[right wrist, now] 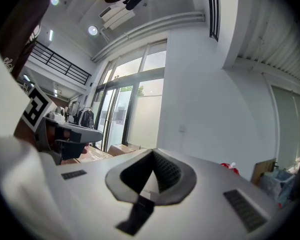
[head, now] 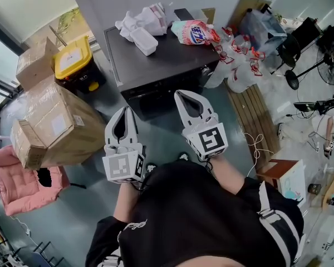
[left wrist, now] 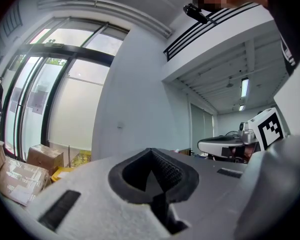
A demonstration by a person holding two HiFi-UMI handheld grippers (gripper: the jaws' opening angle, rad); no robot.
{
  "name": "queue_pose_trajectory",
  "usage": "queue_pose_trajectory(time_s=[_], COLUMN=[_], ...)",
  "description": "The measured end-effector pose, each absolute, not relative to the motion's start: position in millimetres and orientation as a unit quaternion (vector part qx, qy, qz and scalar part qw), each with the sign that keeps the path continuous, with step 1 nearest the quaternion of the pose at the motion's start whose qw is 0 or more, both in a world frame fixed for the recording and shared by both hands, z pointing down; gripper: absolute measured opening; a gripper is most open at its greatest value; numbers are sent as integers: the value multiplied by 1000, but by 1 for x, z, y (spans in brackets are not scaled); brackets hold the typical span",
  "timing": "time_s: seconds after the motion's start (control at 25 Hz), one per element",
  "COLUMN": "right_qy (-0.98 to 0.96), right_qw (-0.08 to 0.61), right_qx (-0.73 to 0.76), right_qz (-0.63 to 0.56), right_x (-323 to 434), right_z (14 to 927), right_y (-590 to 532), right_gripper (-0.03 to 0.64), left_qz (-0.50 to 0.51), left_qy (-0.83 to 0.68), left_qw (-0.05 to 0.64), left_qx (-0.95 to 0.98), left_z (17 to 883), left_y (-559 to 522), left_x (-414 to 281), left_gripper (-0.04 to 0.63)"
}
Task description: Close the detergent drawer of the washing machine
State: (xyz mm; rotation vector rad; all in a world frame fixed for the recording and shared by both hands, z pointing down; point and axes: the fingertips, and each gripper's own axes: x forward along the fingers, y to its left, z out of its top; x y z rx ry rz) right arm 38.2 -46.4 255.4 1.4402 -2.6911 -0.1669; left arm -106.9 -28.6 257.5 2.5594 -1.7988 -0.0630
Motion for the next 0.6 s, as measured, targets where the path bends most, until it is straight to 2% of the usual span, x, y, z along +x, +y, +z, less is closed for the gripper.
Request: queue_pose_trajectory(time_s=[0.6], right_qy=[-872], right_qw=[52], right_qx=[483], right_qz=[-49], right_x=[51], right_z=[265], right_y=[-45], right_gripper=[5], left_qz=[-12], left_qy=[-573], left_qw=[13], left_qx=[819], left_z=[268], left_y=[-26], left_x=[-101], left_gripper=[6])
